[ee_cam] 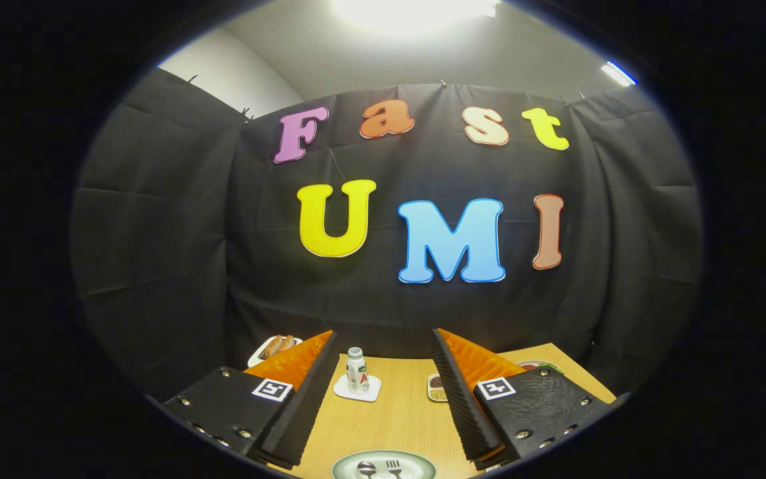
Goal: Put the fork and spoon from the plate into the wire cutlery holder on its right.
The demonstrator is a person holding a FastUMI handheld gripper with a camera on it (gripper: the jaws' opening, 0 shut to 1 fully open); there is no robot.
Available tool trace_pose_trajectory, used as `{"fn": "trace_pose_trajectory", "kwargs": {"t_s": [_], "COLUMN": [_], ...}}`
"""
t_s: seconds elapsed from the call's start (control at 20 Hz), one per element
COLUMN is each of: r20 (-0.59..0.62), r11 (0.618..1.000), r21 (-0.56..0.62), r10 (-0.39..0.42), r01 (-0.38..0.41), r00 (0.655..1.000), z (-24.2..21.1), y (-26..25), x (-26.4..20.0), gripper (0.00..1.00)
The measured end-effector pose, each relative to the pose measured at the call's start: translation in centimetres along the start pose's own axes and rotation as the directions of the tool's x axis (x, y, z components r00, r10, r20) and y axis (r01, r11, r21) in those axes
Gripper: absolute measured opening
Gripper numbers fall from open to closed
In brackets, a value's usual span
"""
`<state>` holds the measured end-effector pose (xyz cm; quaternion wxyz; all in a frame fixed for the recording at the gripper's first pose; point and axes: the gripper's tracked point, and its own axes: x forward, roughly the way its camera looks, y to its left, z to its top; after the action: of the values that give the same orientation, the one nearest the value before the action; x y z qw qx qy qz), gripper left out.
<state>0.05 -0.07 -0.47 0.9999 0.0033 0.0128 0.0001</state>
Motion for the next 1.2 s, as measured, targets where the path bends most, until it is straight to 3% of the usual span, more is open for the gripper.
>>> {"fn": "trace_pose_trajectory", "kwargs": {"t_s": [0.25, 0.4, 0.65, 0.85, 1.2], "r20": [-0.038, -0.122, -0.351, -0.564, -0.846], "r11": [1.000, 1.000, 0.999, 0.997, 0.993], "r21": [0.004, 0.009, -0.017, -0.064, -0.114], "r10": [0.000, -0.002, -0.042, -0.065, -0.091], "r01": [0.000, 0.003, 0.038, 0.035, -0.010], "r00": [0.999, 0.993, 0.935, 0.823, 0.526], "z": [-1.1, -3.9, -11.2, -18.2, -29.7], "y": [-0.1, -0.1, -1.3, -1.8, -2.2], "x": [0.2, 0.6, 0.8, 0.0, -4.2], "gripper": [0.86, 0.86, 0.86, 0.86, 0.86]}}
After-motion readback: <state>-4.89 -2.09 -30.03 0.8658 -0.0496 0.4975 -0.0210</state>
